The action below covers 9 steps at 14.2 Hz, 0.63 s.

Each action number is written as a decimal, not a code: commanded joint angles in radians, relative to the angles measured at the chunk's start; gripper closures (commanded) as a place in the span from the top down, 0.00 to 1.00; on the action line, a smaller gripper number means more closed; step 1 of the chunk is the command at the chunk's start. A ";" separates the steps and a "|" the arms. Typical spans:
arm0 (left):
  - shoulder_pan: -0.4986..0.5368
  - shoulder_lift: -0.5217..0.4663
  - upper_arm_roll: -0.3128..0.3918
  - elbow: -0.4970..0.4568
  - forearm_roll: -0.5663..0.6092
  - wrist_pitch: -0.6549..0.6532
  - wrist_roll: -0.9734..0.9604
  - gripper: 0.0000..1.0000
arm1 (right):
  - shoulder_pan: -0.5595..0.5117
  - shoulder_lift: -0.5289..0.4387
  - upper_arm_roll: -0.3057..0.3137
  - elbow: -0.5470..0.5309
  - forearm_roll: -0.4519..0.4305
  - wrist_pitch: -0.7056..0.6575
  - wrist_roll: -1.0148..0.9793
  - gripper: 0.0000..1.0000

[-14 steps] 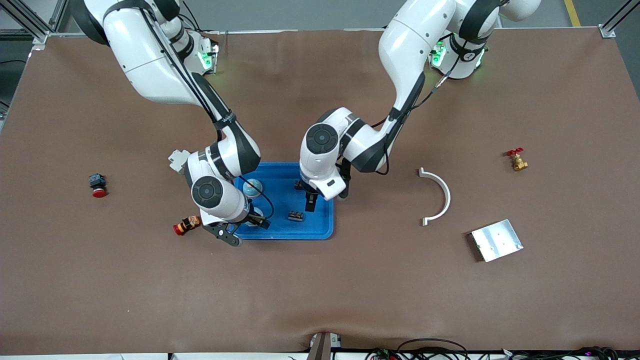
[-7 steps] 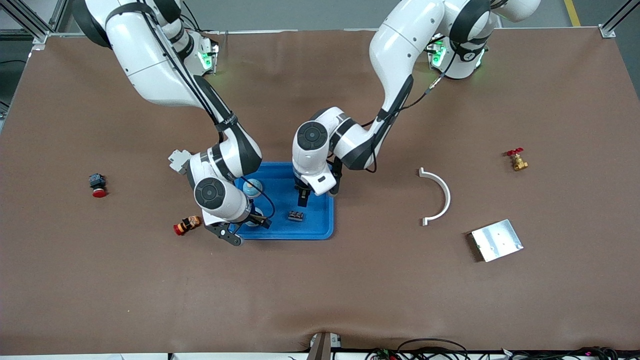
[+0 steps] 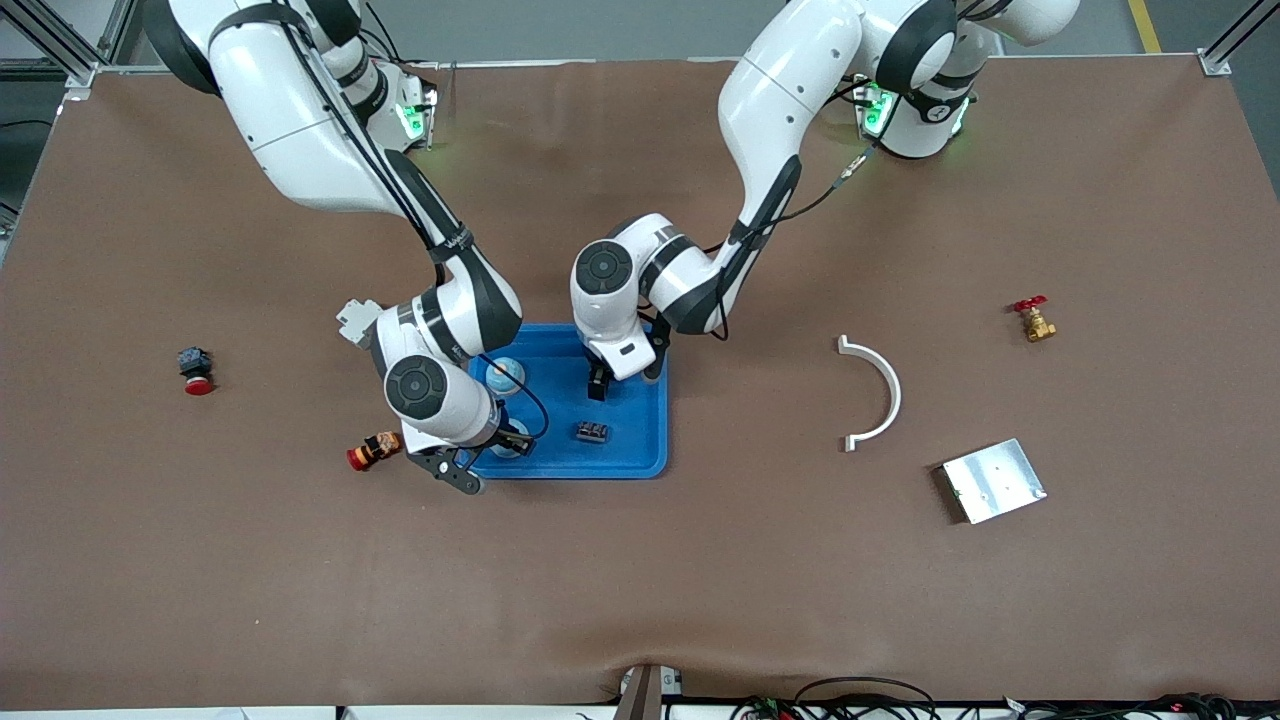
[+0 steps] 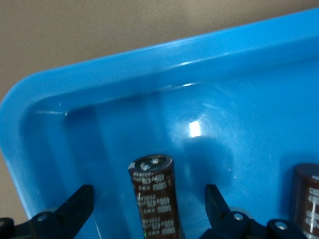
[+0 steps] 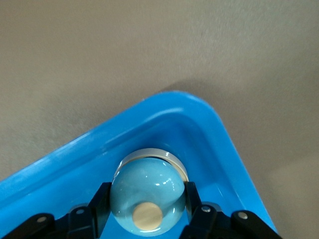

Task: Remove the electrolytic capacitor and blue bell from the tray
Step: 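Grasp and lift the capacitor with the left gripper while the right gripper lifts the bell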

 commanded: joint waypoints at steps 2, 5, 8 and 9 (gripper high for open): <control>-0.025 0.014 0.024 0.018 0.028 -0.011 -0.020 0.93 | -0.028 -0.061 0.016 0.029 0.007 -0.080 -0.032 0.00; -0.037 0.014 0.043 0.018 0.034 -0.027 -0.018 0.05 | -0.082 -0.131 0.007 0.019 0.007 -0.127 -0.170 0.00; -0.035 0.000 0.048 0.018 0.076 -0.076 -0.007 0.00 | -0.160 -0.183 0.002 0.005 0.005 -0.256 -0.418 0.00; -0.031 -0.006 0.048 0.018 0.079 -0.090 0.006 0.00 | -0.194 -0.205 -0.002 -0.026 -0.004 -0.275 -0.504 0.00</control>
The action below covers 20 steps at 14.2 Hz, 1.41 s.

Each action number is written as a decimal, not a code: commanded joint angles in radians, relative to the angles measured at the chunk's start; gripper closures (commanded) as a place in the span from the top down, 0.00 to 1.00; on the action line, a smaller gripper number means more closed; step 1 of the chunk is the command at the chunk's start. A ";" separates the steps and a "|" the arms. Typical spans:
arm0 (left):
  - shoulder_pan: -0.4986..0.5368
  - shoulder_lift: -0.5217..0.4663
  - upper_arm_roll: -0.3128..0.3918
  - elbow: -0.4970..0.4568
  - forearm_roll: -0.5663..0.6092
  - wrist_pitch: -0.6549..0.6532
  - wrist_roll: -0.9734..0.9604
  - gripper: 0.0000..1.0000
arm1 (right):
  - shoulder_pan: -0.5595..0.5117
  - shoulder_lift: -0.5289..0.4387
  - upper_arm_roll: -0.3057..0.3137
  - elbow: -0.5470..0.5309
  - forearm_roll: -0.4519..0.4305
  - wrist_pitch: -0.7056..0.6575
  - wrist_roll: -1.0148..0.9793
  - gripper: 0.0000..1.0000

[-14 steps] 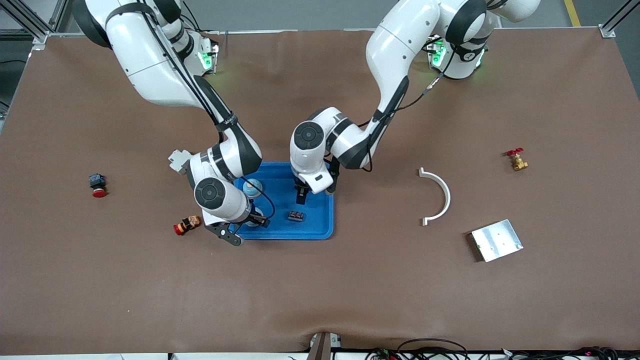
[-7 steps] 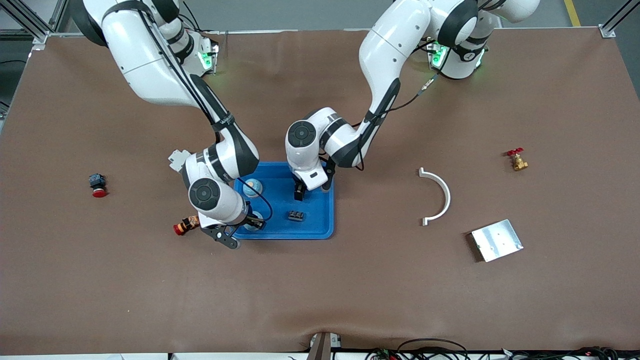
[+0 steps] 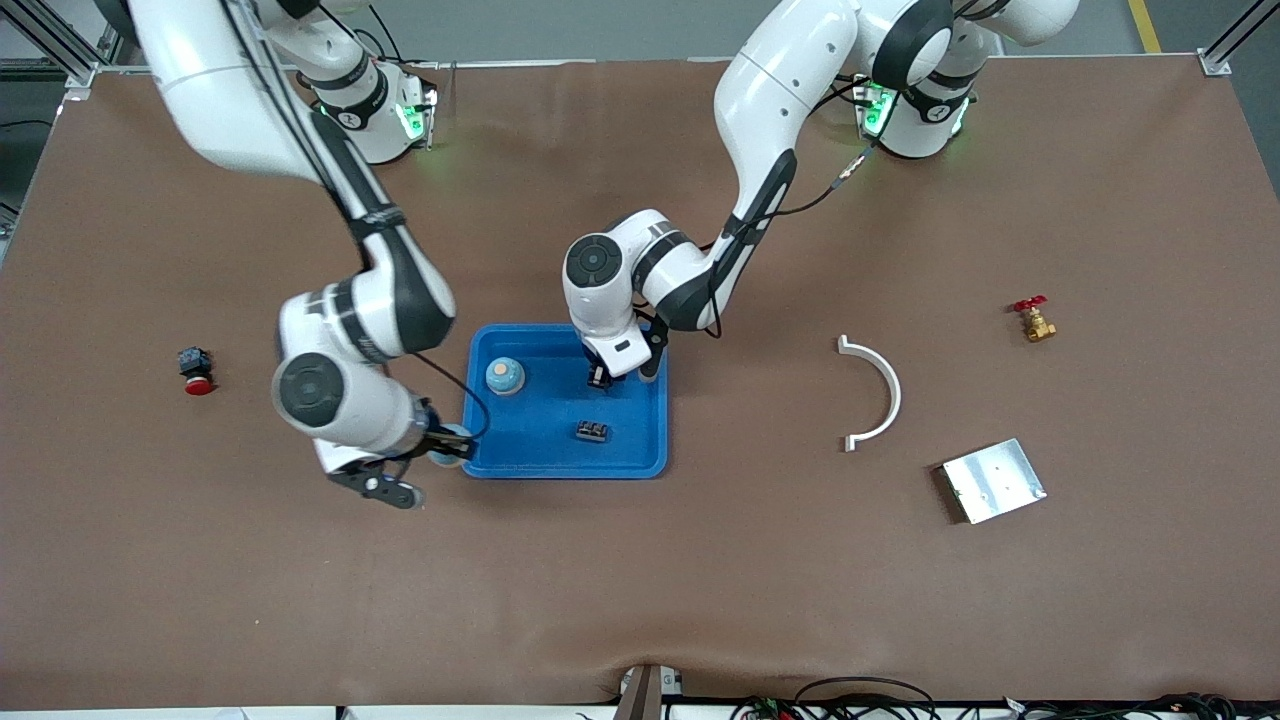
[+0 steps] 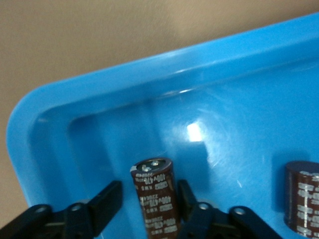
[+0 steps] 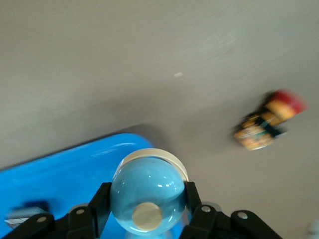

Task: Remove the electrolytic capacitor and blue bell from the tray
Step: 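Grasp and lift the capacitor with the left gripper while the right gripper lifts the bell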

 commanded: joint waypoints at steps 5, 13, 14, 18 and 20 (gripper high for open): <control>0.016 -0.078 0.010 -0.003 0.044 -0.119 0.320 0.00 | -0.271 -0.167 -0.010 -0.227 -0.003 -0.038 -0.595 0.00; 0.073 -0.238 0.004 -0.111 -0.025 -0.223 0.814 0.00 | -0.435 -0.202 -0.097 -0.376 -0.044 0.021 -1.035 0.00; 0.074 -0.286 0.006 -0.183 -0.020 -0.207 0.915 0.00 | -0.432 -0.202 -0.132 -0.389 -0.058 0.024 -1.049 0.00; 0.120 -0.542 0.007 -0.609 -0.016 0.067 1.282 0.00 | -0.426 -0.190 -0.154 -0.459 -0.060 0.106 -1.055 0.00; 0.151 -0.572 0.009 -0.685 -0.011 0.110 1.409 0.00 | -0.426 -0.178 -0.163 -0.467 -0.060 0.141 -1.061 0.00</control>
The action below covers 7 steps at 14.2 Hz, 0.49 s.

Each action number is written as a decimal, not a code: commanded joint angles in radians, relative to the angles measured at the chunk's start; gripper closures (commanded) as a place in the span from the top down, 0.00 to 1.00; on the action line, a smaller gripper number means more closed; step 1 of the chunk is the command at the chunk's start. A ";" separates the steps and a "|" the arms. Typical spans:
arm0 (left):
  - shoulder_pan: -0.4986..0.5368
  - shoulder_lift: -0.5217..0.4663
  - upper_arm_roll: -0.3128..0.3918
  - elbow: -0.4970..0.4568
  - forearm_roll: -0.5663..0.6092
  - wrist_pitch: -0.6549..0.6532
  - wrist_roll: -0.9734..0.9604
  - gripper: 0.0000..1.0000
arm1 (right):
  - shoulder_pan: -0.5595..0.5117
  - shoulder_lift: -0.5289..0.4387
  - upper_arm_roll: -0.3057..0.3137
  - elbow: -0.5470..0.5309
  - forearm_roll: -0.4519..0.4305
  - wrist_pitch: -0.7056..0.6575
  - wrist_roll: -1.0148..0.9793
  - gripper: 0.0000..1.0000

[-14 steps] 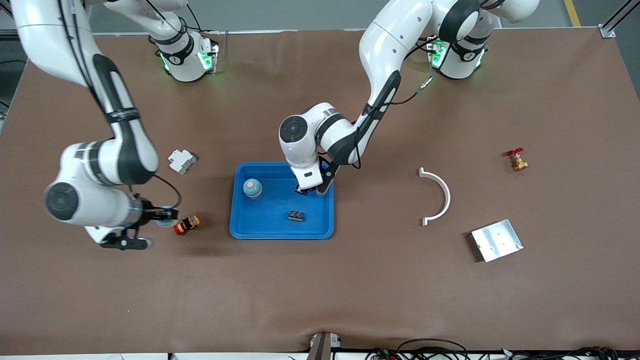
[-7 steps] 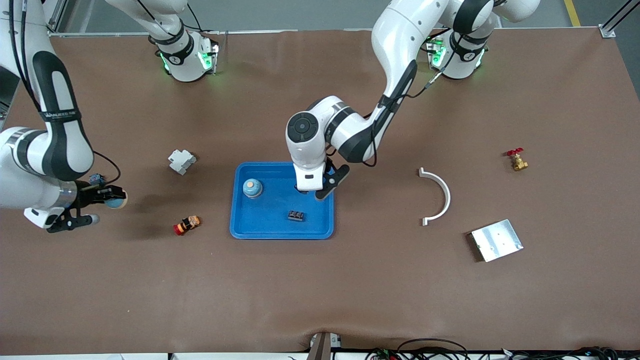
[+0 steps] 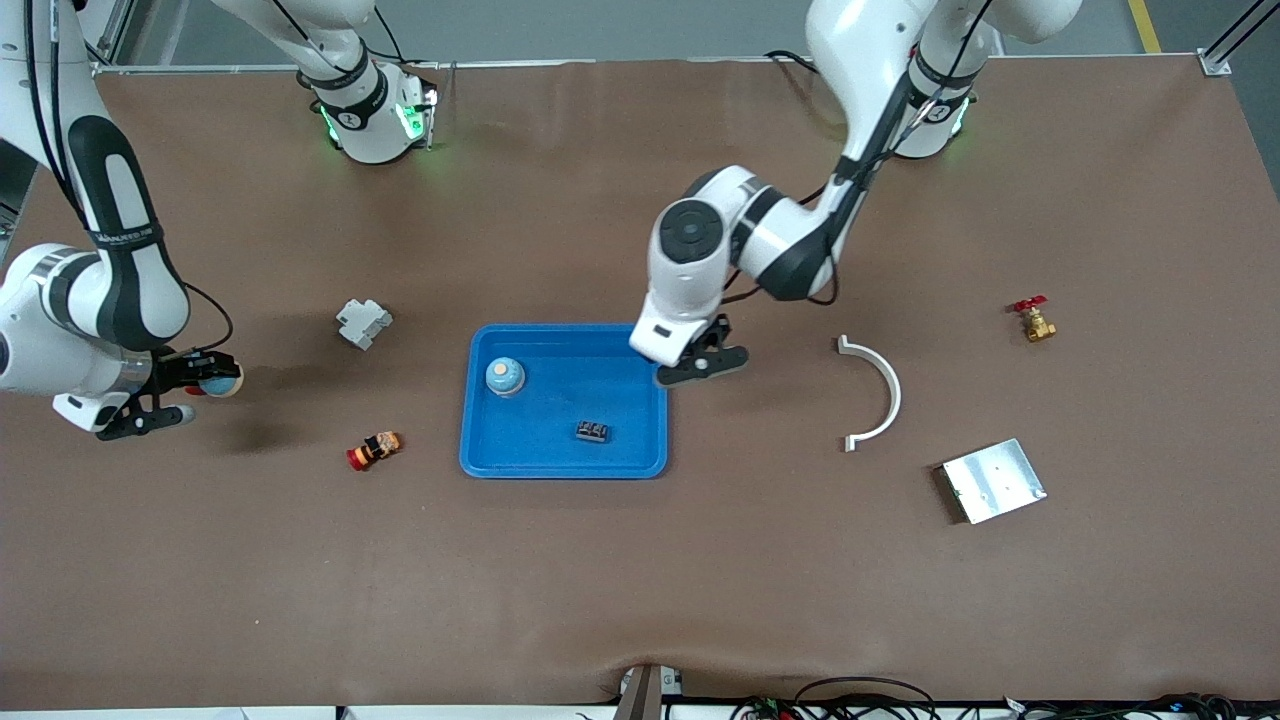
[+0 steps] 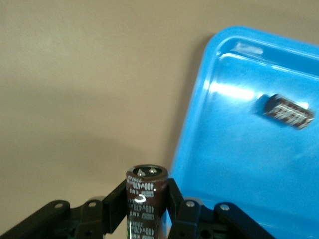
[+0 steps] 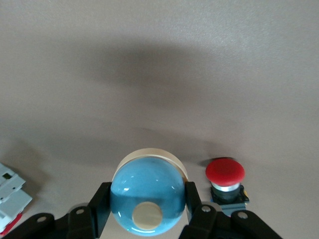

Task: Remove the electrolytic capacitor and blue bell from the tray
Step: 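Carry the capacitor toward the white arc while the right gripper sets the bell down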

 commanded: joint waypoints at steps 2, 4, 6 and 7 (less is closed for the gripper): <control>0.087 -0.109 -0.001 -0.188 -0.005 0.070 0.276 0.00 | 0.016 0.007 -0.005 -0.031 -0.016 0.052 0.003 0.00; 0.131 -0.107 0.000 -0.202 -0.005 0.070 0.414 0.00 | 0.016 0.020 -0.007 -0.031 -0.017 0.069 0.003 0.31; 0.183 -0.109 0.000 -0.227 0.012 0.073 0.538 0.00 | 0.023 0.044 -0.007 -0.023 -0.019 0.070 0.003 0.74; 0.214 -0.109 0.000 -0.234 0.017 0.076 0.595 0.00 | 0.024 0.050 -0.007 -0.017 -0.018 0.069 0.003 0.79</control>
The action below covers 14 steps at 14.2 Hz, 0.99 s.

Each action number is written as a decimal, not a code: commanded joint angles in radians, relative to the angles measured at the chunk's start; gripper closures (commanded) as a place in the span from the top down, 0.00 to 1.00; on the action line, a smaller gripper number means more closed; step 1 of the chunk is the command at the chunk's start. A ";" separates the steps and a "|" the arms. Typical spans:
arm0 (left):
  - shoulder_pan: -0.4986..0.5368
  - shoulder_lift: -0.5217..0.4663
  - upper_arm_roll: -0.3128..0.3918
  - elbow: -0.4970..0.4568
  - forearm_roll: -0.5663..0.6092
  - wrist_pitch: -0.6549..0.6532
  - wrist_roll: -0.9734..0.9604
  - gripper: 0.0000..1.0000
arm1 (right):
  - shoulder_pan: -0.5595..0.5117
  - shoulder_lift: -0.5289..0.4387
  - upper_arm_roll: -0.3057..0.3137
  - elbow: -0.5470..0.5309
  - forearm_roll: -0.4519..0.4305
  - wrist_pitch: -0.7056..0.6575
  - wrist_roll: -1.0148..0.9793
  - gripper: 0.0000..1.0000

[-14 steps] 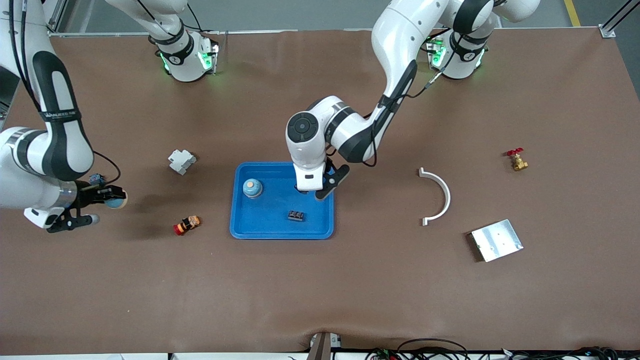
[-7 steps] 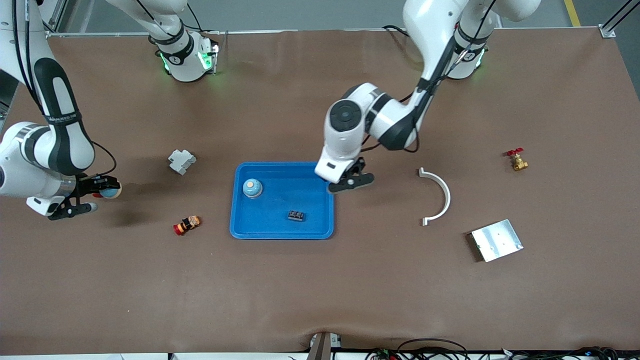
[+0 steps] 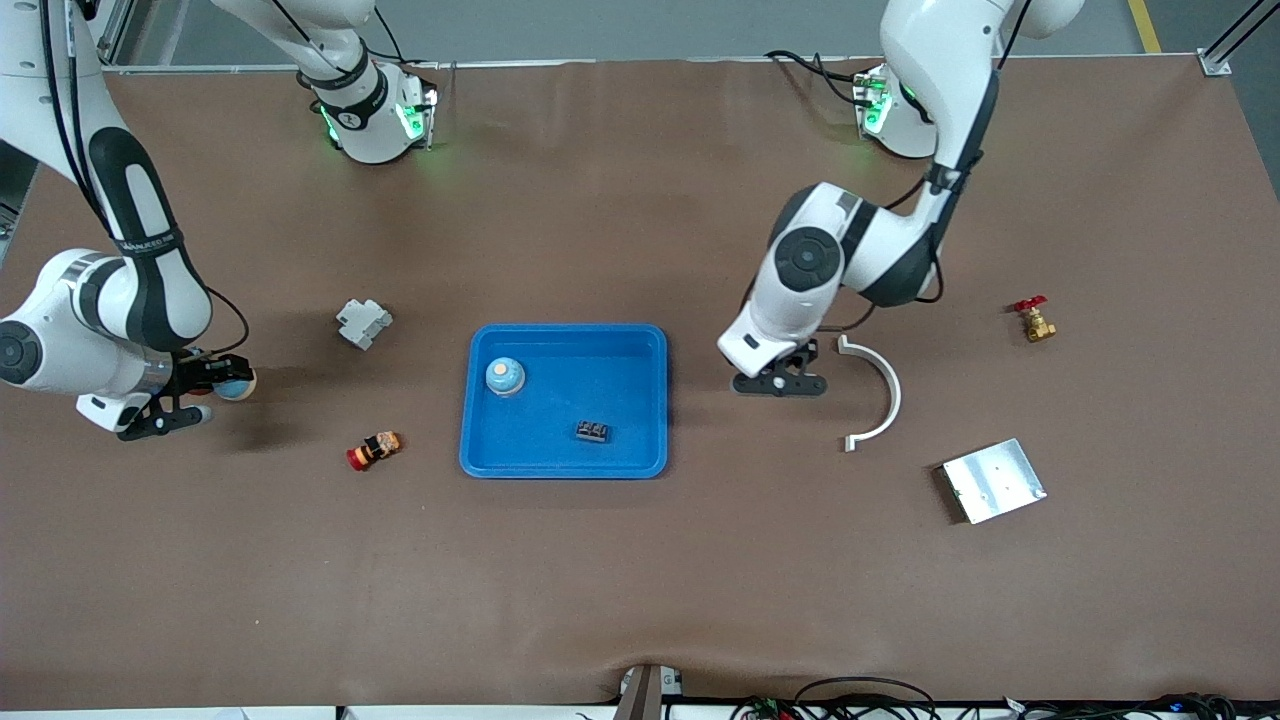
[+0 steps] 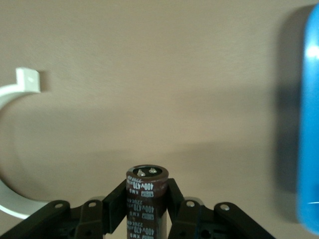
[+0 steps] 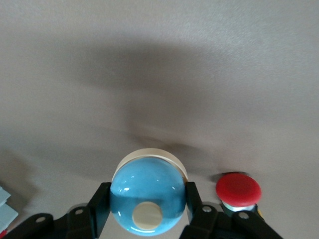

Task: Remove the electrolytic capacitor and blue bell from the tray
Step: 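Carry the capacitor toward the white arc while the right gripper sets the bell down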

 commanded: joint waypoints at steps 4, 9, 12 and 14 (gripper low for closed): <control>0.133 -0.024 -0.005 -0.130 0.074 0.171 0.214 0.00 | 0.029 0.012 -0.005 0.040 -0.010 -0.016 0.008 1.00; 0.178 0.019 -0.005 -0.173 0.091 0.296 0.243 0.00 | 0.131 -0.002 -0.002 0.156 0.056 -0.159 0.128 1.00; 0.191 0.021 -0.005 -0.209 0.091 0.346 0.241 0.00 | 0.281 -0.007 0.001 0.186 0.096 -0.194 0.370 1.00; 0.193 0.031 -0.005 -0.224 0.091 0.378 0.241 0.00 | 0.366 -0.001 0.003 0.216 0.148 -0.194 0.582 1.00</control>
